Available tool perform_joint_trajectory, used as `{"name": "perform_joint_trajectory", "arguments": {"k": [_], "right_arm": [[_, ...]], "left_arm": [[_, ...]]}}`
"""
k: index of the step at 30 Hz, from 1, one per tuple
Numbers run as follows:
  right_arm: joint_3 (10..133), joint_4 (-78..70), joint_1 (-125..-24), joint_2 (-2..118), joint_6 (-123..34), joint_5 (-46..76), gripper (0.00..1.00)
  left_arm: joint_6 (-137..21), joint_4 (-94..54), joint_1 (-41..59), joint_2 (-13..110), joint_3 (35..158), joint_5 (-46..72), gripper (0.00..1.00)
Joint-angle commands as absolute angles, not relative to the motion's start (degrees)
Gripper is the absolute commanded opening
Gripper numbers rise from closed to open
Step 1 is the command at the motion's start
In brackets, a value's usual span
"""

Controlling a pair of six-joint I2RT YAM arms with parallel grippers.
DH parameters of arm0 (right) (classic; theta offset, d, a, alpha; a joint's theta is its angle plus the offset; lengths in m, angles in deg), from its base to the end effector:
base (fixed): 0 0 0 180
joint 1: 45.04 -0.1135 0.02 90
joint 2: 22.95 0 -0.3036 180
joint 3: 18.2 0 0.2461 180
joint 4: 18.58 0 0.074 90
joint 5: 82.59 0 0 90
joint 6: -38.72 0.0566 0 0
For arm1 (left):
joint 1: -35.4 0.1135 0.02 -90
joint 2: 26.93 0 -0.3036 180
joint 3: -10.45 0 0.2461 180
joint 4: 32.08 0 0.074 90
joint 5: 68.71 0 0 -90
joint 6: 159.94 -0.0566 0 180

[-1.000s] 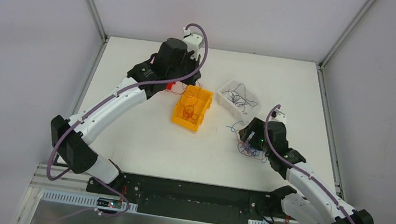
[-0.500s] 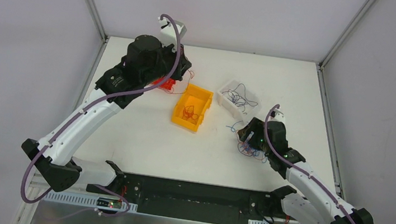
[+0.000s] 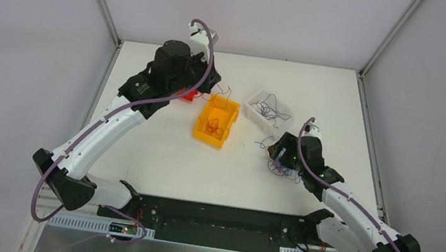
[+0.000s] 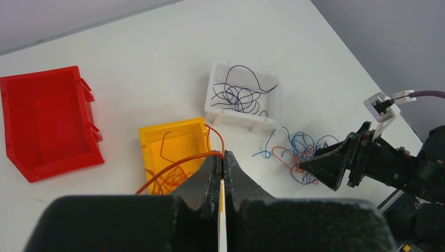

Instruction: Untangle the cables

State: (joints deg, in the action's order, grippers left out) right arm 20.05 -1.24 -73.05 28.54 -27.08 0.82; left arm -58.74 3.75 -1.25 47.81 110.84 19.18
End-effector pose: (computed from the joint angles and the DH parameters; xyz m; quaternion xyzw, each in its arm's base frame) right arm 0.1643 0.0800 0.2285 -0.0004 0.8676 0.1729 0.4663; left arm 0.2318 -0.1750 0.4898 0.1805 0.7455 -0.2731 0.5806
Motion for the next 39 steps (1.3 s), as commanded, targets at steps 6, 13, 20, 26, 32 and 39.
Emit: {"name": "perform_joint_trajectory", "arguments": {"k": [6, 13, 20, 26, 32, 39], "right_arm": [[19.8, -2.7, -73.1, 27.2, -27.0, 0.7, 0.75], [19.6, -2.8, -73.1, 26.9, -26.9, 0.7, 0.75], [19.5, -2.8, -73.0, 26.6, -26.9, 0.8, 0.75], [19.3, -2.8, -73.2, 26.3, -26.9, 0.6, 0.75], [19.2, -3.0, -73.1, 26.5, -26.9, 0.6, 0.75], [19.1, -3.0, -73.1, 26.4, -26.8, 0.7, 0.75]], "left_arm": [[-58.7, 1.4, -0.9, 52.0, 108.4, 19.7, 0.0], [-58.1, 0.9, -0.6, 55.6, 106.1, 19.2, 0.0], [-57.0, 0.8, 0.5, 59.2, 106.3, 19.3, 0.0], [-54.8, 0.8, 1.2, 62.1, 107.6, 19.3, 0.0], [-51.7, -0.2, 1.7, 64.6, 108.0, 19.5, 0.0], [-45.7, -4.4, 1.8, 68.5, 106.7, 22.9, 0.0]]}}
